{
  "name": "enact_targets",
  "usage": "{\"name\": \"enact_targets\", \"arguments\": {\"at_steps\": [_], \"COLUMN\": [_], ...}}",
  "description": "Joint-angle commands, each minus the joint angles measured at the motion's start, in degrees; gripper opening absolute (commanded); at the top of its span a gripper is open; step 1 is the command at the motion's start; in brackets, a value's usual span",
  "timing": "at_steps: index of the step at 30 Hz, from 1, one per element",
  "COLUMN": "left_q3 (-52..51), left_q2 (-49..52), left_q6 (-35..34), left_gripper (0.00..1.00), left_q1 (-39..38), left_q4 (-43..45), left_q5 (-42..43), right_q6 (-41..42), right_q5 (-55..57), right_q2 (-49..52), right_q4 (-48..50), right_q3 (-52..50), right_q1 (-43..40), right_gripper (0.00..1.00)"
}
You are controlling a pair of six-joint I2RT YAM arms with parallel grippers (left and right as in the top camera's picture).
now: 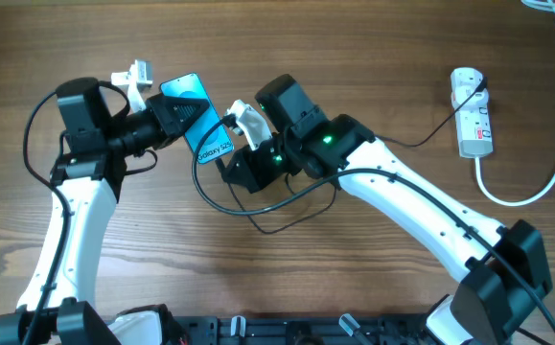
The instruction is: Plug charger to phone and switch on socket
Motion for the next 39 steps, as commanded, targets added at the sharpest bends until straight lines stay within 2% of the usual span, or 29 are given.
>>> {"name": "enact_targets", "arguments": {"at_steps": [1, 2, 3, 8, 11, 14, 15, 20, 23, 29, 39], "left_q3": [-1.1, -1.1, -1.1, -1.1, -1.1, -1.1, -1.1, -1.1, -1.1, -1.1, -1.1], "left_q2": [0.0, 0.0, 0.0, 0.0, 0.0, 0.0, 0.0, 0.0, 0.0, 0.0, 0.0], "left_q6": [-0.9, -1.0, -1.0, -1.8, -5.6, -7.8, -8.8, -8.9, -8.9, -8.7, -8.7], "left_gripper": [0.04, 0.04, 0.04, 0.04, 0.04, 0.04, 0.04, 0.04, 0.04, 0.04, 0.04], "left_q1": [-1.5, -1.5, -1.5, -1.5, -1.5, -1.5, -1.5, -1.5, -1.5, -1.5, -1.5], "left_q4": [-1.7, -1.7, -1.7, -0.9, -0.9, -0.9, -0.9, -0.9, -0.9, -0.9, -1.4], "left_q5": [5.5, 4.3, 3.4, 2.6, 1.6, 1.6, 1.6, 1.6, 2.1, 4.5, 6.4], "right_q6": [-0.1, -1.6, -2.8, -3.0, -2.8, -2.3, -1.2, 0.2, 2.8, 6.0, 6.1], "right_q5": [1.3, 1.3, 1.3, 1.1, 0.0, 0.1, 0.2, 0.3, 2.0, 2.0, 2.0], "right_q2": [-1.1, -1.6, -2.1, -2.5, -2.5, -2.4, -2.4, -2.4, -2.4, -2.4, -2.4], "right_q4": [1.8, -0.2, -2.3, -10.0, -10.4, -9.3, -8.8, -7.3, -6.7, -1.6, 4.2], "right_q3": [2.2, 2.2, 2.2, 2.2, 2.2, 2.2, 2.2, 2.2, 2.2, 2.2, 2.2], "right_q1": [-2.6, -2.6, -2.6, -2.2, -0.7, 0.9, 1.1, 1.1, 1.1, 1.0, 1.0], "right_gripper": [0.37, 0.52, 0.56, 0.57, 0.56, 0.51, 0.44, 0.27, 0.04, 0.04, 0.05]}}
